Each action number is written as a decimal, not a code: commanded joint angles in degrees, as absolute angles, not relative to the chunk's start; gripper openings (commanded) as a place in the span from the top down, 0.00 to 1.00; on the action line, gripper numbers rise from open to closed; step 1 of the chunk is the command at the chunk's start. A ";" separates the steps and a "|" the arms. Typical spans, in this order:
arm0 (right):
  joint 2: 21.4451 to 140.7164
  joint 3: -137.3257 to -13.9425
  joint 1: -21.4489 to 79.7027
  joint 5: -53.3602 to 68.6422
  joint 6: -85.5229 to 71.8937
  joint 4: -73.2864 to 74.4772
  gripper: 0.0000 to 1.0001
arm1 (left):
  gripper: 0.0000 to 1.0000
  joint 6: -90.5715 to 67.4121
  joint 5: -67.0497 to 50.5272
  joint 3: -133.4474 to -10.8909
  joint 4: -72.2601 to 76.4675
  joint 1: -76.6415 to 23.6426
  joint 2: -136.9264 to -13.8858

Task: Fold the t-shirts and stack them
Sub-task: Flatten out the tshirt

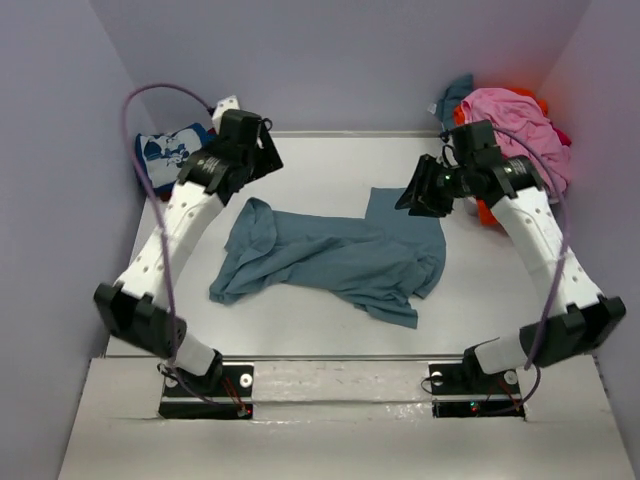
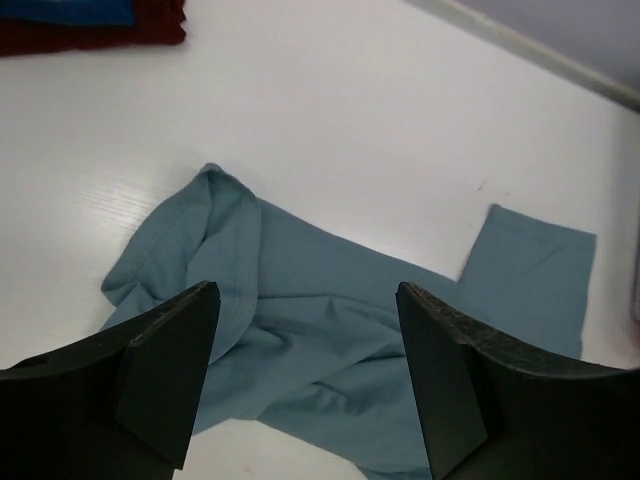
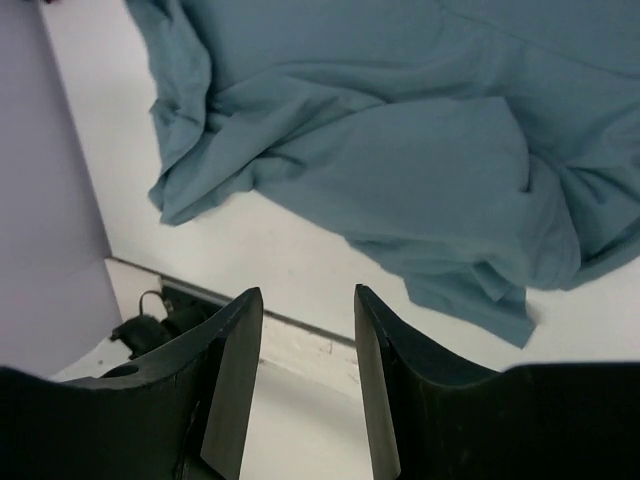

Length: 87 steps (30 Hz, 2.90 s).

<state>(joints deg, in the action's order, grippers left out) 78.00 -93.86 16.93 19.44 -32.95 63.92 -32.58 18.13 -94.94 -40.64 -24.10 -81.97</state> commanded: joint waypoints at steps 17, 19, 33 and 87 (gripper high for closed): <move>108.19 -108.19 16.96 15.47 -29.53 54.49 0.58 | 0.26 -25.23 4.14 -112.83 -37.08 -18.54 -120.56; 108.89 -108.80 16.96 15.12 -29.27 54.84 0.60 | 0.27 -25.40 3.78 -115.21 -39.71 -18.54 -122.86; 109.07 -108.11 16.96 15.99 -29.35 54.58 0.60 | 0.27 -25.93 6.07 -102.75 -39.11 -21.44 -119.36; 105.56 -100.72 16.96 17.75 -28.65 50.54 0.60 | 0.26 -21.88 12.85 -107.32 -42.98 -26.54 -124.53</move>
